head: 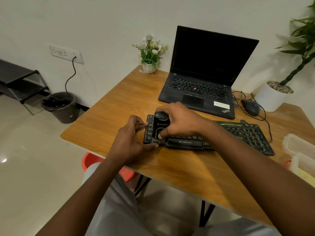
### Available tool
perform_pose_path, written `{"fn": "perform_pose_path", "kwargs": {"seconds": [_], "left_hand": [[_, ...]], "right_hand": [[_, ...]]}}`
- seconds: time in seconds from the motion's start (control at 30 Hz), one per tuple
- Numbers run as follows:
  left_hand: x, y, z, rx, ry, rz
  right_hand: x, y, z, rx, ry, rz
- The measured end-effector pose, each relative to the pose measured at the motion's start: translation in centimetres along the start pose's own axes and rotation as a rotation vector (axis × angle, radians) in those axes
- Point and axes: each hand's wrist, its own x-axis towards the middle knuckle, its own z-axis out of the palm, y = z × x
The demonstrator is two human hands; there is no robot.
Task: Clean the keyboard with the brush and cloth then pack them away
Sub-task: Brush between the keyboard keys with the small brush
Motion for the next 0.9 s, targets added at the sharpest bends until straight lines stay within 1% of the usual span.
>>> {"fn": "perform_pose_path", "kwargs": {"seconds": [0.17,0.3,0.43,0.57,0.67,0.77,0.9], "left_hand": [[-0.1,0.2,0.0,-0.003,0.004,-0.004],[-0.1,0.2,0.1,-0.009,0.003,-0.011],[-0.1,0.1,0.0,-0.010,0.001,0.003],[-0.1,0.1,-0.1,-0.011,0.004,0.022],[-0.1,0.2,-0.1,-0.013,0.012,0.030],[-0.1,0.3,-0.2,-0.014,0.014,0.050],[-0.3,0.5,-0.3,0.010,0.031,0.066]], "right_hand": [[-1.1,1.1,-1.1,-0.018,0.006,0.045],[-0.5,0.5,-0.4,0.020,0.016,0.024],[-0.1,0.4,-0.3,0.009,-0.014,0.007],[-1.0,1.7,-1.4,0.005,-0.024,0.038],[-1.2,2.3,-1.7,0.014,-0.001,0.059],[-0.9,2.0,-1.3,0.025,0.019,0.051],[-1.2,1.8,-1.1,0.018,-0.026,0.015]]}}
